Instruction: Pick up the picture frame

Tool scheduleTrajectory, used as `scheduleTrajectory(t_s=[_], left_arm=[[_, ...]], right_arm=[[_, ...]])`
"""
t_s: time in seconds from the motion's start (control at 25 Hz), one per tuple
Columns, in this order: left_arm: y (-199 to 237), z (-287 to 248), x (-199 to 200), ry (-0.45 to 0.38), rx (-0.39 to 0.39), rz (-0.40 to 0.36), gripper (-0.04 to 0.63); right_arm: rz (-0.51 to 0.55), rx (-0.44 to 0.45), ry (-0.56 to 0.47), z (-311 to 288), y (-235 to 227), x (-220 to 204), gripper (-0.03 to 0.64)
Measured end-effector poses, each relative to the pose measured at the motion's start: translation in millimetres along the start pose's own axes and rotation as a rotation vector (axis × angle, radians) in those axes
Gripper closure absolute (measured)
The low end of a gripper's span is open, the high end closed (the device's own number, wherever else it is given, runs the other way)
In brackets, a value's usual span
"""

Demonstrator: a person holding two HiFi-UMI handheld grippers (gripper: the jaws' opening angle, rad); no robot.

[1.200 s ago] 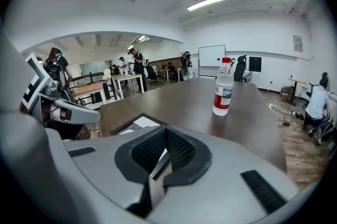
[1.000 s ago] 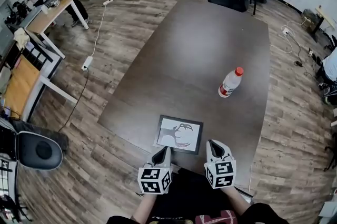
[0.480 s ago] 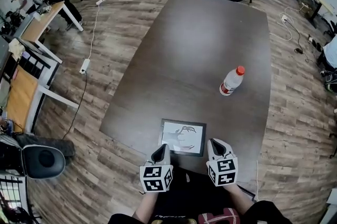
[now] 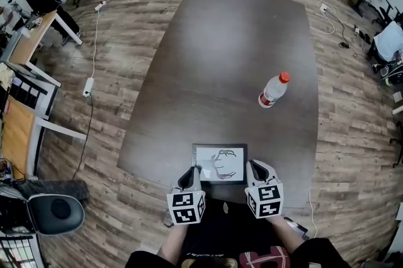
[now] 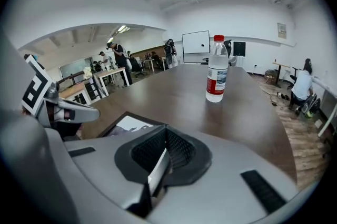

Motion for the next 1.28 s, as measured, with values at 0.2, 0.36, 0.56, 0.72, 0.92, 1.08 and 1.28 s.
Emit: scheduleTrajectory(t_s=[0.2,0.36,0.56,0.72,0.92,1.08,1.28], left_arm=[[10.4,-12.6,-0.3,0.043,0.016,-0.012,0.584],[11.7,-24.2,5.8,0.060,-0.006,0.006,0.496],[22.2,-32.6,6.2,0.097,0.035,-0.020,0.419],[29.5,-35.6,-0.3,0.111,0.087,-0.031,0.422],[29.2,-43.6,-7.4,0.173,0.096,-0.017,0.422],[33.0,-46.6,-7.1,0.182,0.109,-0.016,0.454],[33.6,-51.5,-7.3,0.200,0.103,-0.007,0.454]], right_arm=[[-0.020,-0.042,0.003,-3.1,4.0,0.1,0.609],[-0.042,-0.034,0.052,-8.0,5.4,-6.2,0.489],[-0.054,-0.043,0.124,-14.3,7.0,-16.8,0.483],[-0.056,-0.037,0.160,-21.0,4.8,-25.5,0.500],[-0.069,-0.035,0.199,-30.7,3.1,-33.6,0.500],[-0.090,-0.042,0.232,-36.6,7.7,-40.7,0.514],[-0.115,-0.037,0.261,-41.4,10.1,-46.6,0.512]])
Point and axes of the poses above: the fingertips, and each gripper's own axes: z backward along the fingers, y to its left, x out of its top, the point moved 4 cm from there along z, backward along the fingers, and after that the axes turned 14 degrees about z, right-handed, at the moved point
